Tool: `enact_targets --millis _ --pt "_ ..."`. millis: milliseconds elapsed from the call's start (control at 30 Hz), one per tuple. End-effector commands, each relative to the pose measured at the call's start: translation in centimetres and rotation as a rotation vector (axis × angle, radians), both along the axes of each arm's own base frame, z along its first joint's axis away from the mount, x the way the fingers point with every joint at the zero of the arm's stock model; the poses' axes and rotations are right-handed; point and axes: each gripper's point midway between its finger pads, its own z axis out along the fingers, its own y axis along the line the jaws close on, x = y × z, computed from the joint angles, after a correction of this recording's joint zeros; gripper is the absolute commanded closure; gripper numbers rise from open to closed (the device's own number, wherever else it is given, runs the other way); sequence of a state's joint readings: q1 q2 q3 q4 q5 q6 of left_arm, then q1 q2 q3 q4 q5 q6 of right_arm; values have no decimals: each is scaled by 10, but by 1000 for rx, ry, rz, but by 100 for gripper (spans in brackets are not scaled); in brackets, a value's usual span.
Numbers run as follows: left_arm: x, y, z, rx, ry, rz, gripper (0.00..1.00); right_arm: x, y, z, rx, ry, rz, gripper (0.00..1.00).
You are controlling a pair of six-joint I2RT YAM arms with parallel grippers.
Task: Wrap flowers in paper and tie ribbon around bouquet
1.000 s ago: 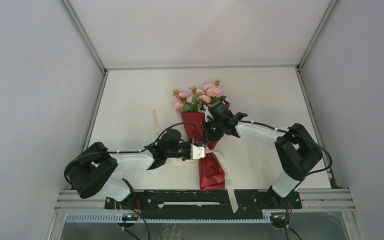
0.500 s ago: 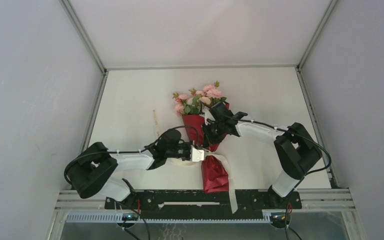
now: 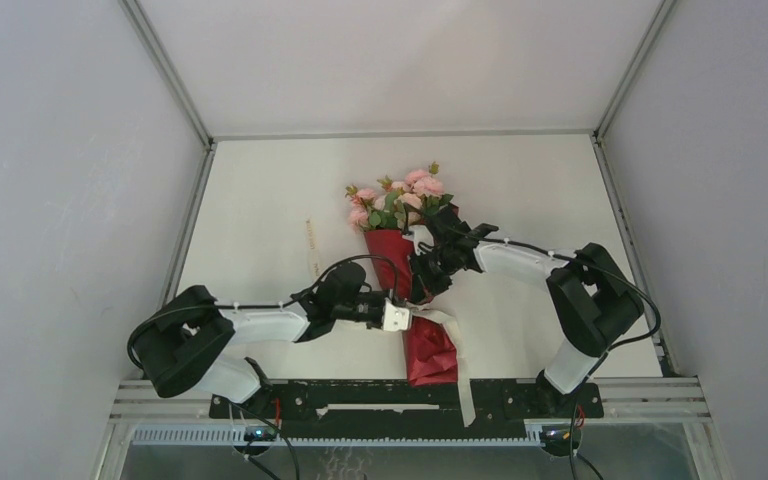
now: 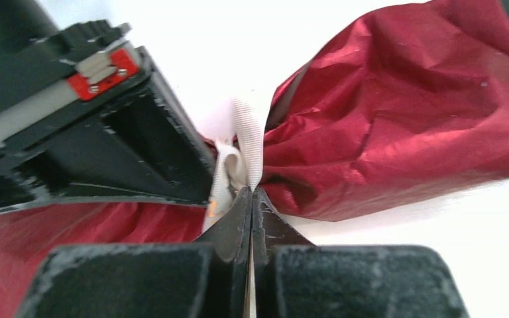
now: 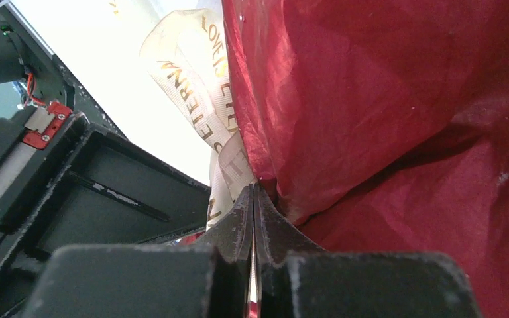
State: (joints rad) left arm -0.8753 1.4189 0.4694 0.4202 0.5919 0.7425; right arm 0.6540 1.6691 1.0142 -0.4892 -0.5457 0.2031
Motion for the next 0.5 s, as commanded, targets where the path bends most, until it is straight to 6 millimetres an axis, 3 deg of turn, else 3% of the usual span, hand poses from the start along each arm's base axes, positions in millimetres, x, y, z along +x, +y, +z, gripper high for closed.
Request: enact_targets --millis 0,367,467 --pt "17 -2 6 -30 -29 103 100 0 8 0 58 -4 34 95" --pt "26 8 -7 39 -39 156 100 -8 11 5 224 52 53 87" --pt "20 12 -11 67 -39 120 100 -10 15 12 296 72 44 86"
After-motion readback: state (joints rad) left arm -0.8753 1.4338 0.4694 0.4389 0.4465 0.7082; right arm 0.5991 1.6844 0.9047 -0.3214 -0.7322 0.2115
